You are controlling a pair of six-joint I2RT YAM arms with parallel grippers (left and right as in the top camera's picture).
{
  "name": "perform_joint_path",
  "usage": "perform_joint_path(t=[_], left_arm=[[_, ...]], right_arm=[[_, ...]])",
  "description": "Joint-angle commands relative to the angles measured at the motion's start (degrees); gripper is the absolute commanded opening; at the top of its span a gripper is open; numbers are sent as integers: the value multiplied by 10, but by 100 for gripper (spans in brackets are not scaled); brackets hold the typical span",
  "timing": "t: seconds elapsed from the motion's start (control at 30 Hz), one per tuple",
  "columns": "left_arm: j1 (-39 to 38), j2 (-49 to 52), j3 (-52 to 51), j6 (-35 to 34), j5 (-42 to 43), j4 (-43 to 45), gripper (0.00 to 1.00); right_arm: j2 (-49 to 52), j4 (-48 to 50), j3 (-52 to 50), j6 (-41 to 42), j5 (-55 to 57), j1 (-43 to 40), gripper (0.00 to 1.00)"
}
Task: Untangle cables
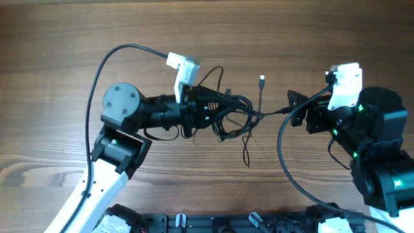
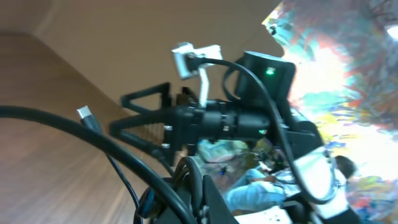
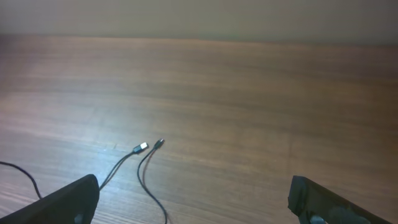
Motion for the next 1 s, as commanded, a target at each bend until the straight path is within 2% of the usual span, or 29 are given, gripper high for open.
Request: perform_joint_path(t=[0.0, 0.13, 0.17, 0.27, 0.33, 0.37, 0.5, 0.63, 0.67, 0.73, 0.77, 0.8, 0.83, 0.97], left_arm=[[29, -2, 10, 56, 7, 2, 4], [51, -2, 10, 58, 5, 2, 4], [51, -2, 10, 58, 5, 2, 4], [43, -2, 10, 58, 5, 2, 4], [10, -2, 10, 85, 5, 3, 4], [-5, -2, 10, 88, 4, 11, 4], [-65, -2, 10, 148, -14, 37, 4], [-86, -2, 10, 148, -47, 52, 4], [-86, -2, 10, 148, -47, 57, 4], [-85, -2, 10, 148, -58, 56, 4], [-85, -2, 10, 148, -60, 56, 4], [-85, -2, 10, 148, -60, 56, 4], [-86, -2, 10, 148, -60, 56, 4], [-85, -2, 10, 148, -64, 56, 4]], right_arm=[[-36, 4, -1, -26, -8, -2, 100], [-84, 1, -1, -217, -281, -2, 100], [-89, 2, -1, -235, -303, -2, 100], [-88, 10, -1, -250, -337, -2, 100], [-80, 19, -2, -290, -455, -2, 100], [-76, 19, -2, -296, -476, -2, 100], [-54, 20, -2, -293, -531, -2, 100], [-31, 15, -2, -293, -550, -2, 99], [-23, 14, -2, -293, -564, -2, 90], [-13, 14, -2, -293, -564, -2, 61], [-8, 14, -2, -293, -564, -2, 35], [-3, 14, -2, -293, -564, -2, 17], [3, 14, -2, -291, -564, -2, 5], [8, 14, -2, -292, -563, -2, 4]])
